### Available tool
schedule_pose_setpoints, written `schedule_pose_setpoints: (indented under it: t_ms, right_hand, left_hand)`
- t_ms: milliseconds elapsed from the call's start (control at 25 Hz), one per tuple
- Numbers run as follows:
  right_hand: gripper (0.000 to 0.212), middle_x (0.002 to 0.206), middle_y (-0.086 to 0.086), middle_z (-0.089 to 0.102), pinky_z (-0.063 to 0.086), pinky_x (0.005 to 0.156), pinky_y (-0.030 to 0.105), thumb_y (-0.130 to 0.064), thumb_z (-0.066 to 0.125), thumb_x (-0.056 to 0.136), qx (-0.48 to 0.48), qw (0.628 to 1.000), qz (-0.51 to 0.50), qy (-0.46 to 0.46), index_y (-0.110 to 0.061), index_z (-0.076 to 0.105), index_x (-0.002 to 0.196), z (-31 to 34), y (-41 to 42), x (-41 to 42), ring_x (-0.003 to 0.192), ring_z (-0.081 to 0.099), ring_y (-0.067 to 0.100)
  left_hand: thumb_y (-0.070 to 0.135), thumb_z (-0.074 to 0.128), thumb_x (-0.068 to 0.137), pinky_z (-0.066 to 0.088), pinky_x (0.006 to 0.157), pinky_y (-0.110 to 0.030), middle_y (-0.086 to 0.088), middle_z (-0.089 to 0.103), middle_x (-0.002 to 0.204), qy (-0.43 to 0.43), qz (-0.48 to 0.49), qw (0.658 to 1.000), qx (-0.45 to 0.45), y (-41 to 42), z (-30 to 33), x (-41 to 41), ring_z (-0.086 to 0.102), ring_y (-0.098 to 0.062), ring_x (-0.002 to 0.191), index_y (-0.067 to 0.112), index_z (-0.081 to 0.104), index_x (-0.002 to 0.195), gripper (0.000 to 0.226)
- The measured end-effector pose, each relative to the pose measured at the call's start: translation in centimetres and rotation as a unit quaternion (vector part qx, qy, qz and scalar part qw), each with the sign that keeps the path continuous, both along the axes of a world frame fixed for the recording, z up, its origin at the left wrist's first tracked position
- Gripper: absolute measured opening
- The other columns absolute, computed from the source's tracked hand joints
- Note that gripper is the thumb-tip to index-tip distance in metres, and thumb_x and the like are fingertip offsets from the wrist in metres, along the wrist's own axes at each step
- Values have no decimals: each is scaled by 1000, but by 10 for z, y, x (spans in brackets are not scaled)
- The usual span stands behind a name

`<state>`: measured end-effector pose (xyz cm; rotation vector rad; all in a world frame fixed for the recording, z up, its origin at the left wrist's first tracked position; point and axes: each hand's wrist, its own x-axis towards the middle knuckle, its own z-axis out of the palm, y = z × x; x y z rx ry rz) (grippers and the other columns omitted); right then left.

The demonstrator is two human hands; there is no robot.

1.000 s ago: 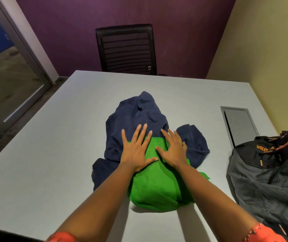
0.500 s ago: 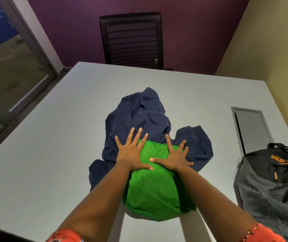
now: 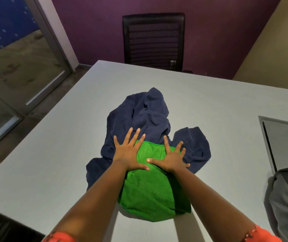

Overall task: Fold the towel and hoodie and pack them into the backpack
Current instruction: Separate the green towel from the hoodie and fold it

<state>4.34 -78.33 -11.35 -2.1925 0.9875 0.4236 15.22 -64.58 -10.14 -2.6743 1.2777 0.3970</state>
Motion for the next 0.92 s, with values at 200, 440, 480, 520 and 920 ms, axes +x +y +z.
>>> schedule_pose_setpoints:
  t_ms: [200,440,480,520,920]
  right_hand:
    - [118,150,11,-35,13,101,75,-74,66,59,-3,1000,26,-2,-52,-17,140,0,38,41,142,-19,39]
    - [117,151,11,-33,15,101,75,-71,67,62,13,998,62,-11,-50,-17,141,3,76,87,142,-18,38]
    - [117,151,11,-33,16,101,74,-70,68,62,16,997,70,-12,-50,-18,141,4,80,93,143,-17,38]
    - [118,151,11,-33,16,101,74,-69,68,62,20,997,80,-13,-50,-18,141,4,85,99,143,-17,38]
    - [121,152,17,-28,15,112,64,-57,75,65,71,982,171,-44,-43,-15,144,7,117,154,142,-13,43]
  left_hand:
    - [85,50,57,-8,103,-70,9,-39,141,-3,26,1000,-2,42,-1,35,-38,-17,129,32,-29,135,123]
    - [83,53,58,-3,105,-69,6,-34,148,-20,45,999,17,85,-1,81,-27,-22,140,32,-23,142,125]
    - [82,54,58,-2,106,-68,5,-32,150,-23,48,998,21,90,-1,87,-27,-22,141,31,-21,143,125]
    - [81,55,58,-2,106,-68,5,-32,150,-26,52,998,25,96,-1,94,-27,-22,141,31,-20,144,125]
    - [69,62,66,3,108,-66,0,-26,154,-57,108,990,75,145,5,147,-26,-23,141,26,-19,145,121]
